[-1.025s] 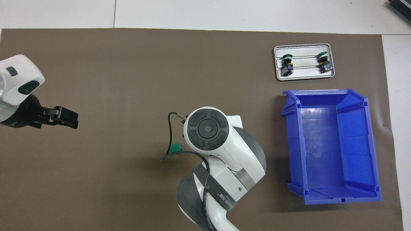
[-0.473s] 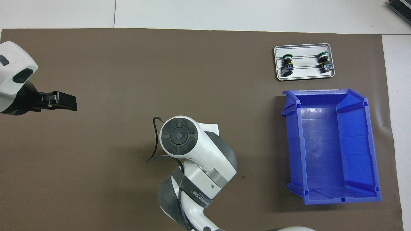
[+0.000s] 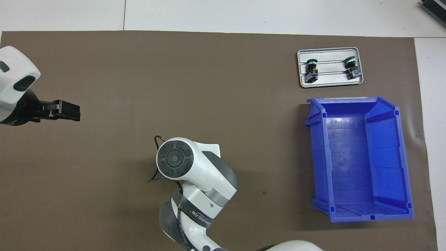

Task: Place and press button with both arms
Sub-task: 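Grasp the black-and-green button with the right gripper, then lift the button and carry it toward the blue bin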

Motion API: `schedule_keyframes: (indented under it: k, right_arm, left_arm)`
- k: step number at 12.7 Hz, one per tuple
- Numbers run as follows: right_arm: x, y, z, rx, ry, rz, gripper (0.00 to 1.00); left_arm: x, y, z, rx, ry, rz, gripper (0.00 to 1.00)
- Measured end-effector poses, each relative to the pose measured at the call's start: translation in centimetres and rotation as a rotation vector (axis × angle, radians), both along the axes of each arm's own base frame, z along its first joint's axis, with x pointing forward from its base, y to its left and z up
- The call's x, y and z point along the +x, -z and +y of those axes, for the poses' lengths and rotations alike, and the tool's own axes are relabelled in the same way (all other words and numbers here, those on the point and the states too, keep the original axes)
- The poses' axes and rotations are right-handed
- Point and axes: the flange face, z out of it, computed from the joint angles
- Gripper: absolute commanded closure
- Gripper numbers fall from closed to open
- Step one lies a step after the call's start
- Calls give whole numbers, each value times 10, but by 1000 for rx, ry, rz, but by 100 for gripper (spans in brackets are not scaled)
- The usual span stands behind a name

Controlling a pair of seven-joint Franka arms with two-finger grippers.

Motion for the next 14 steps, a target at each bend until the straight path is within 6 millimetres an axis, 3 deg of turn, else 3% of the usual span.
schedule_keyframes:
  k: [3, 9, 10, 12, 13, 14]
  right_arm:
    - [-3, 6, 0, -6, -2, 6, 17]
    - [-5, 14, -1, -6, -4, 6, 37]
    - [-6, 15, 0, -5, -6, 6, 47]
    - [-10, 14, 5, 1, -12, 0, 88]
    - [-11, 13, 6, 6, -11, -4, 100]
    - [-10, 12, 7, 10, -9, -8, 100]
  left_arm:
    - [-3, 6, 0, 4, 0, 25, 0]
    - [-6, 10, 1, 6, 0, 35, 0]
    - [-6, 9, 1, 6, 0, 34, 0]
    - [-6, 8, 1, 6, 0, 32, 0]
    - [-6, 8, 1, 6, 1, 32, 0]
    - [-6, 8, 1, 6, 5, 31, 0]
